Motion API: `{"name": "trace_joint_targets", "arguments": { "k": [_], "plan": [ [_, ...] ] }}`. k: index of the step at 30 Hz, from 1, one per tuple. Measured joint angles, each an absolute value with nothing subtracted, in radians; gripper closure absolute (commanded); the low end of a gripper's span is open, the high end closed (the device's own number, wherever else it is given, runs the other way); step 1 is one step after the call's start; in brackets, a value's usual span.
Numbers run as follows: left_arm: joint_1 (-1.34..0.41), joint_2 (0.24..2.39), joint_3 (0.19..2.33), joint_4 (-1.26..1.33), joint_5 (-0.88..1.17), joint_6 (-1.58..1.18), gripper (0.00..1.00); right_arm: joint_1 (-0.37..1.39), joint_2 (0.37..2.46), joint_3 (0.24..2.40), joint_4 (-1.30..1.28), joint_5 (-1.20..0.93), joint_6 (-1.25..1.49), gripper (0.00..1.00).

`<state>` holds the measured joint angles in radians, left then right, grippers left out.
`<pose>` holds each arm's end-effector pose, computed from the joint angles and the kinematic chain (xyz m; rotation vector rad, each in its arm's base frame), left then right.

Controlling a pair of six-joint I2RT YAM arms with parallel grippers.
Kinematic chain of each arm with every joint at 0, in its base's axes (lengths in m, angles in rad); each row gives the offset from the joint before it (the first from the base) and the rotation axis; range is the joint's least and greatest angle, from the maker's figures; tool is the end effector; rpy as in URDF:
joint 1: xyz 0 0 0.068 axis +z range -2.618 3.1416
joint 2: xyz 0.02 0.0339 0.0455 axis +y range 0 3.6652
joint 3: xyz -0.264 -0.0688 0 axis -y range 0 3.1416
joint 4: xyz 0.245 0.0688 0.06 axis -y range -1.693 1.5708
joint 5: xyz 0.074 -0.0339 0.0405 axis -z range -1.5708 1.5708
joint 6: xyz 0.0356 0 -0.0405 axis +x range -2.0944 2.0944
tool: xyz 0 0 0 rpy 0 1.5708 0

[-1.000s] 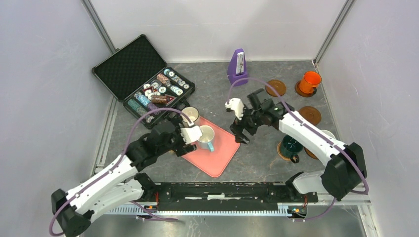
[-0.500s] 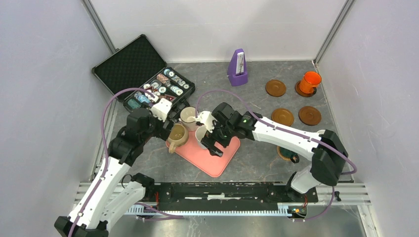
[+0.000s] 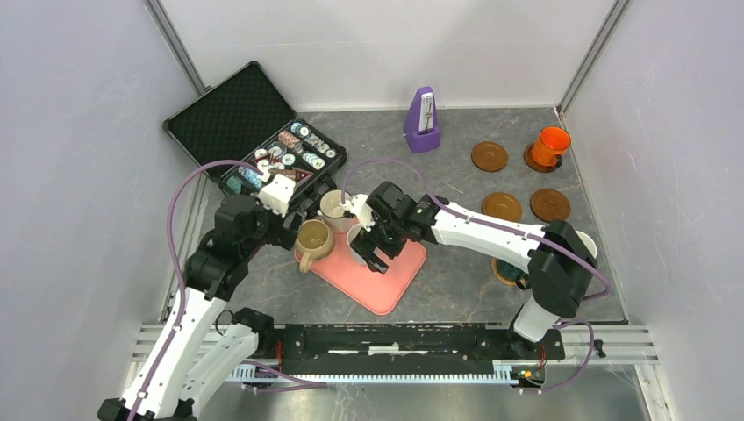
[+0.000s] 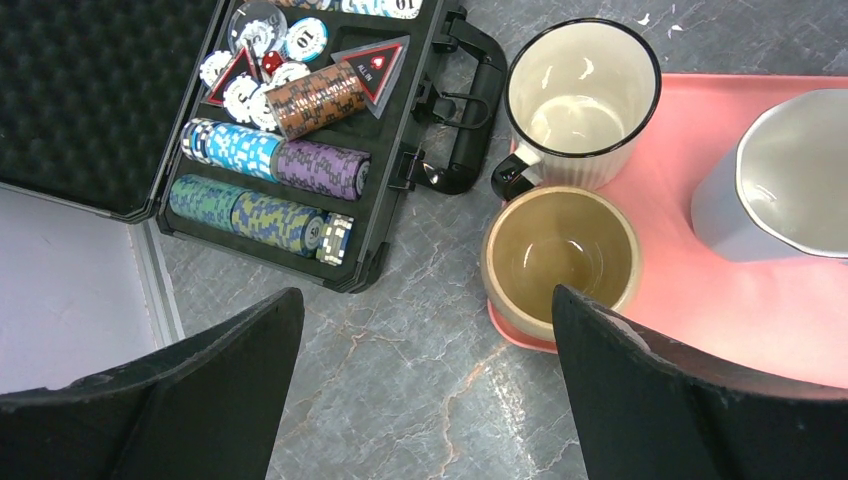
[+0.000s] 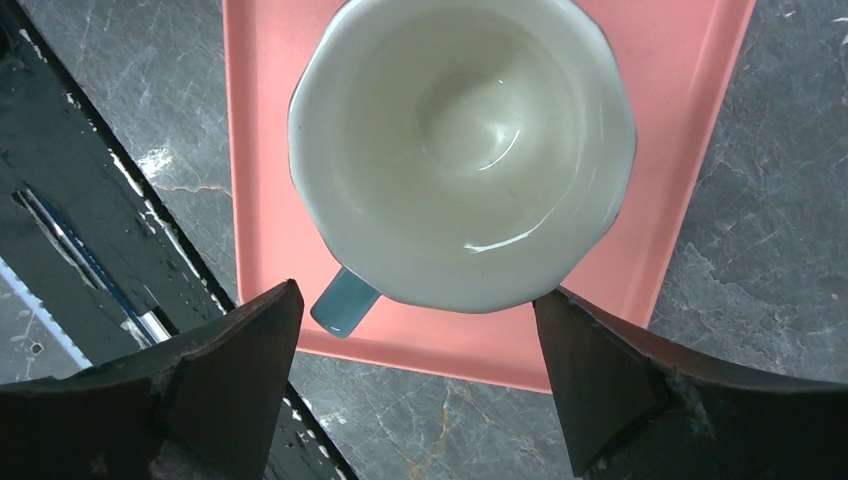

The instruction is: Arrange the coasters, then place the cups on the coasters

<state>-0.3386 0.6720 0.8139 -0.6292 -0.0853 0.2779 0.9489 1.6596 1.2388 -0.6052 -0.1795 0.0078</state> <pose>0.1370 -0.0450 0.3206 0.5734 1.9750 0.0502 0.1976 0.2866 0.2379 -1.2771 2.3618 0.5596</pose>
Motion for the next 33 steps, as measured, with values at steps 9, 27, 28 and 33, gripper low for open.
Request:
{"name": "trace_joint_targets", "arguments": {
  "k": [9,27,28,33],
  "plan": [
    [-0.333,0.667,0.810,-0.629,-0.068,0.277,0.00,0.924,1.660,1.248,-0.607,-0.119,0.013,0.28],
    [-0.333,0.699,0.778,-0.603,-0.045,0.276,0.00,0.916,1.703,1.260,-0.610,-0.111,-0.067,0.49],
    [-0.333,0.700,0.777,-0.601,-0.044,0.276,0.00,0.917,1.705,1.260,-0.610,-0.111,-0.069,0.52],
    [-0.333,0.707,0.773,-0.596,-0.042,0.276,0.00,0.923,1.716,1.260,-0.605,-0.111,-0.084,0.73]
  ]
}}
